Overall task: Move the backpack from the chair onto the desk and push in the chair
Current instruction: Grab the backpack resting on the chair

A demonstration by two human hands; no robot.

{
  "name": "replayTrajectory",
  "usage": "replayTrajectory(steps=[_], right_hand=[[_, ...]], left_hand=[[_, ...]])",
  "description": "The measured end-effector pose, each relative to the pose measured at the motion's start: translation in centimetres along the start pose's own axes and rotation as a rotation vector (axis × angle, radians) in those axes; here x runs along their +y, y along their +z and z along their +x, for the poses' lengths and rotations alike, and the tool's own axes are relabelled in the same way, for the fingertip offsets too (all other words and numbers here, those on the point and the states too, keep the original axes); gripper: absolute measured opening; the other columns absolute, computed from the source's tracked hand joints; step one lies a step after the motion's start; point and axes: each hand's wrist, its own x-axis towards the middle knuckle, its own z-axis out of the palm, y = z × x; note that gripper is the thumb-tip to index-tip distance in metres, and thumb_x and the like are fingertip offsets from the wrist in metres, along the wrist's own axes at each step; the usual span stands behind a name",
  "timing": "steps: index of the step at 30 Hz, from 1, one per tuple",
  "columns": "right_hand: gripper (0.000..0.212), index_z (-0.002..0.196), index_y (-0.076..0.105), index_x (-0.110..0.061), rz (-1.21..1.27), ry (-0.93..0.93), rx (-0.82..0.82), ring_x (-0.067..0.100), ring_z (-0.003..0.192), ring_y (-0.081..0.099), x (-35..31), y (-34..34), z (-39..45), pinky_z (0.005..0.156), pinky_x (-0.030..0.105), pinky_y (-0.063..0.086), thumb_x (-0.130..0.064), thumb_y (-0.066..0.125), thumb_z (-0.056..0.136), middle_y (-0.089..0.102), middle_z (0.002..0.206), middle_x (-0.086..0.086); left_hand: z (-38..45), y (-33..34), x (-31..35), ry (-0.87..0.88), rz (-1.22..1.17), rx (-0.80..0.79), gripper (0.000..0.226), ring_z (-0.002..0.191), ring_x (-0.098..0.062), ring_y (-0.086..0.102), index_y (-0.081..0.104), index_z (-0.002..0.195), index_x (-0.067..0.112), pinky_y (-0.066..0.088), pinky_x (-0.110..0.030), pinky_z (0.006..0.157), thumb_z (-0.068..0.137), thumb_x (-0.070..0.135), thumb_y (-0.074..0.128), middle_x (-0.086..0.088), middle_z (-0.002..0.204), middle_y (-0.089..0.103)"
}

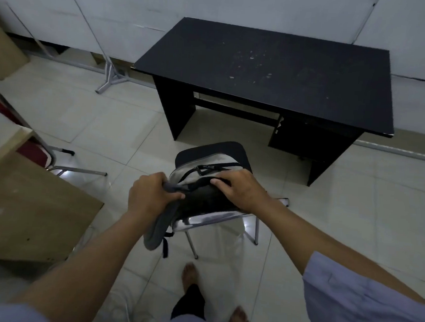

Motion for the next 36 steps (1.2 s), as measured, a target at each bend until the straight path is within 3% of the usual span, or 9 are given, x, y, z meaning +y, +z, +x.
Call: replayTrajectory(steps=[6, 11, 13, 15, 20, 24, 28, 31, 36], right_hand=[[0.029, 0.102, 0.076, -0.022, 0.044, 0.189, 0.195, 0.011, 0.085, 0.066, 1.5, -0.1, 2.6, 0.077, 0.035, 0.054, -0.041, 0.054, 0.098, 0.075, 0.091, -0.005], [0.028, 0.085, 0.072, -0.024, 0.016, 0.391, 0.249, 0.015, 0.070, 0.063, 2.4, 0.1, 3.0, 0.067, 0.039, 0.054, -0.044, 0.055, 0.096, 0.070, 0.076, -0.005], [0.023, 0.075, 0.064, -0.033, 0.034, 0.439, 0.232, 0.012, 0.065, 0.061, 2.5, 0.5, 2.7, 0.064, 0.041, 0.054, -0.043, 0.056, 0.094, 0.065, 0.069, -0.008], [0.021, 0.072, 0.062, -0.038, 0.033, 0.462, 0.229, 0.007, 0.064, 0.060, 2.3, 0.7, 2.7, 0.063, 0.037, 0.053, -0.044, 0.059, 0.092, 0.064, 0.067, -0.010], [0.046, 0.060, 0.062, -0.026, 0.059, 0.532, 0.313, 0.007, 0.057, 0.058, 2.5, 0.3, 3.6, 0.055, 0.028, 0.045, -0.059, 0.056, 0.092, 0.060, 0.057, -0.007], [0.053, 0.055, 0.053, -0.026, 0.107, 0.753, 0.432, 0.012, 0.055, 0.052, 4.0, -0.7, 5.6, 0.056, 0.029, 0.039, -0.065, 0.052, 0.091, 0.052, 0.054, -0.008], [0.046, 0.079, 0.071, -0.024, 0.136, 0.971, 0.267, 0.017, 0.082, 0.064, 7.2, -1.2, 8.8, 0.074, 0.033, 0.050, -0.065, 0.054, 0.090, 0.068, 0.082, -0.008], [0.055, 0.105, 0.073, -0.013, 0.202, 1.121, 0.078, 0.028, 0.103, 0.064, 10.9, 0.1, 11.4, 0.081, 0.034, 0.048, -0.063, 0.054, 0.091, 0.070, 0.111, 0.006], [0.076, 0.139, 0.054, -0.008, 0.449, 1.313, -0.206, 0.036, 0.121, 0.058, 16.1, 3.4, 12.8, 0.095, 0.040, 0.049, -0.060, 0.065, 0.086, 0.056, 0.141, 0.011]], left_hand=[[6.1, 2.0, 0.8, 0.237, 0.129, 0.130, 0.055, 0.067, -0.025, 0.059, 0.054, 0.076, 0.022, 0.037, -0.030, 0.054, 0.069, 0.073, 0.072, 0.004, 0.075, 0.059], [9.0, 5.1, 1.0, 0.565, -0.082, -0.023, 0.051, 0.080, -0.015, 0.051, 0.056, 0.068, 0.021, 0.051, -0.032, 0.061, 0.068, 0.066, 0.079, 0.006, 0.094, 0.048], [9.6, 5.7, 0.9, 0.618, -0.205, -0.121, 0.055, 0.074, -0.009, 0.051, 0.053, 0.063, 0.020, 0.049, -0.023, 0.062, 0.072, 0.070, 0.074, 0.009, 0.093, 0.049], [10.2, 5.7, 1.2, 0.541, -0.374, -0.134, 0.054, 0.068, -0.005, 0.052, 0.051, 0.066, 0.023, 0.045, -0.020, 0.061, 0.079, 0.073, 0.065, 0.009, 0.085, 0.051], [12.6, 5.6, 2.3, 0.085, -0.719, -0.399, 0.055, 0.077, -0.014, 0.069, 0.067, 0.082, 0.022, 0.056, -0.039, 0.081, 0.088, 0.074, 0.049, 0.002, 0.076, 0.071], [14.1, 6.7, 1.4, -0.174, -0.658, -0.405, 0.065, 0.071, -0.018, 0.071, 0.071, 0.084, 0.013, 0.055, -0.039, 0.082, 0.093, 0.071, 0.043, -0.002, 0.076, 0.073], [15.6, 9.4, -1.1, -0.263, -0.383, -0.461, 0.063, 0.085, -0.034, 0.066, 0.060, 0.060, 0.011, 0.051, -0.041, 0.081, 0.094, 0.063, 0.049, -0.010, 0.074, 0.067], [16.9, 12.5, -3.2, -0.364, -0.237, -0.589, 0.066, 0.110, -0.038, 0.064, 0.075, 0.098, 0.007, 0.048, -0.037, 0.090, 0.091, 0.068, 0.051, -0.018, 0.115, 0.071], [17.0, 18.0, -5.3, -0.594, -0.216, -0.868, 0.101, 0.133, -0.037, 0.052, 0.057, 0.141, 0.009, 0.042, -0.041, 0.112, 0.078, 0.086, 0.049, -0.020, 0.147, 0.053]])
